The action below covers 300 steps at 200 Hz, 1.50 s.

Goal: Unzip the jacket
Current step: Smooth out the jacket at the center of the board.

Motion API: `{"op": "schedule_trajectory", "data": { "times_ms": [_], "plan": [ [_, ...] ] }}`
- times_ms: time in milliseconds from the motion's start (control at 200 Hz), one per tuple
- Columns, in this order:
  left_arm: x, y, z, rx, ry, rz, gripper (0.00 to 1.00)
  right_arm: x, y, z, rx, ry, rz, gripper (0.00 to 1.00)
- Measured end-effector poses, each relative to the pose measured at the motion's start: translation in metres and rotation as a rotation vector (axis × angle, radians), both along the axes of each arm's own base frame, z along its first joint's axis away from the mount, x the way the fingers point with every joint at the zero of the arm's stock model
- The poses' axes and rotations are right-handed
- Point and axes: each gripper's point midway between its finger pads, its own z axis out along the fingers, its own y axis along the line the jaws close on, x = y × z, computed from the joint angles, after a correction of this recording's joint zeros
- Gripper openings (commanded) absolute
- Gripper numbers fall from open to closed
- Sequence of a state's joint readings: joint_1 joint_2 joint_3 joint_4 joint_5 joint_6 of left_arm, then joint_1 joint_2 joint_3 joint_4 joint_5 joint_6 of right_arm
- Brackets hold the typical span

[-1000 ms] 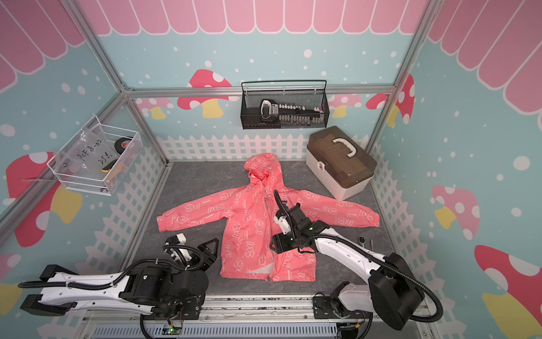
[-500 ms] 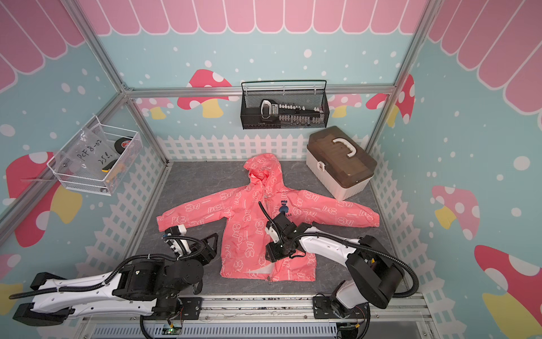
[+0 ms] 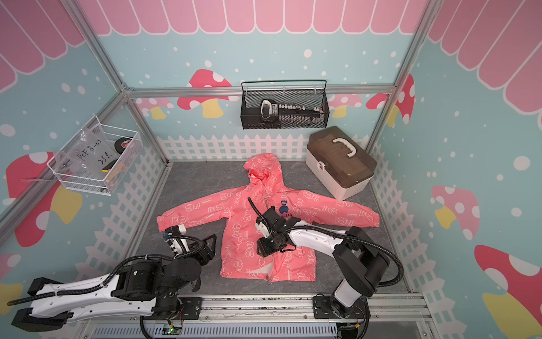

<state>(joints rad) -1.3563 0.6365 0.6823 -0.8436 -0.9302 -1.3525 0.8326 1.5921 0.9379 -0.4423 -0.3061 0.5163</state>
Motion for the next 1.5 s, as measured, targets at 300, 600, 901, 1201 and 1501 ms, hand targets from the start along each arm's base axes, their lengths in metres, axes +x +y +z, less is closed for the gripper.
{"op": "schedule_trajectory", "data": {
  "times_ms": [300, 600, 901, 1201, 1501],
  "plan": [
    [0.001, 0.006, -0.005, 0.014, 0.0, 0.003, 0.74, -0.01, 0.009, 0.0, 0.005, 0.019, 0.015, 0.29],
    [0.003, 0.011, -0.004, 0.057, -0.016, -0.006, 0.72, -0.014, 0.015, 0.013, 0.04, 0.03, -0.051, 0.0],
    [0.009, 0.006, 0.005, 0.187, -0.024, -0.054, 0.71, -0.037, 0.004, 0.059, 0.361, 0.019, -0.328, 0.12],
    [0.021, -0.014, -0.013, 0.353, 0.086, -0.161, 0.72, -0.071, -0.01, -0.017, 0.132, 0.154, -0.272, 0.49],
    [0.025, -0.031, -0.04, 0.394, 0.212, -0.264, 0.68, -0.049, -0.024, 0.071, 0.101, -0.08, -0.181, 0.43]
  ]
}}
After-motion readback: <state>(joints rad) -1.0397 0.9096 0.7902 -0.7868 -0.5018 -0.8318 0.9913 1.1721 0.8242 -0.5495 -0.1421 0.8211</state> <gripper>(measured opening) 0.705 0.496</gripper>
